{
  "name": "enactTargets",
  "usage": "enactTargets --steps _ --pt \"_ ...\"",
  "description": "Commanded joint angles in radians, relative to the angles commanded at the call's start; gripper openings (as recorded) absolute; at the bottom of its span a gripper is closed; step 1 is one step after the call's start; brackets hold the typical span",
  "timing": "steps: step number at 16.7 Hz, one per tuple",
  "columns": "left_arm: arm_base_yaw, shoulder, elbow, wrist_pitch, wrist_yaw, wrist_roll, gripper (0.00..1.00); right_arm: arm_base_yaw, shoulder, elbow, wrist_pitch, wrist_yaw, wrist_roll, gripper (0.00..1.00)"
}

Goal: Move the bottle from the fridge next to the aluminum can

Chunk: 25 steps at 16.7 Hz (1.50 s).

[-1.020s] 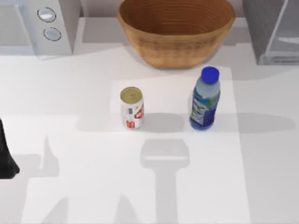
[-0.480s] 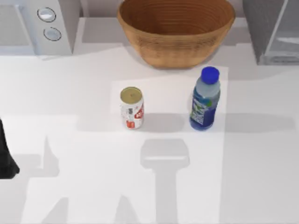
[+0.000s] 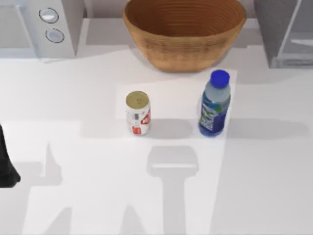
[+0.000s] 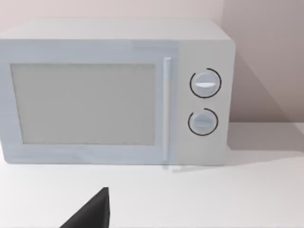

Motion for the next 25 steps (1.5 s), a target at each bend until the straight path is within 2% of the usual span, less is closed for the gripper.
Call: enactTargets --steps 4,10,13,16,21,25 --pt "0.0 0.0 0.0 0.0 0.0 0.0 1.0 0.197 -0.037 -0.081 0.078 0.179 0.154 1.0" --pt "0.0 0.0 0.0 0.0 0.0 0.0 1.0 0.656 -0.103 -0.181 0.196 0.486 0.416 1.0" --pt "0.0 0.0 0.0 0.0 0.0 0.0 1.0 0.8 -0.162 -0.243 0.279 0.612 0.537 1.0" --pt "0.0 0.0 0.0 0.0 0.0 0.0 1.0 0.85 -0.173 -0.291 0.3 0.654 0.579 1.0" --pt "0.0 0.0 0.0 0.0 0.0 0.0 1.0 0.834 -0.167 -0.291 0.296 0.658 0.575 1.0" --pt "0.0 0.0 0.0 0.0 0.0 0.0 1.0 0.834 -0.084 -0.185 0.281 0.657 0.58 1.0"
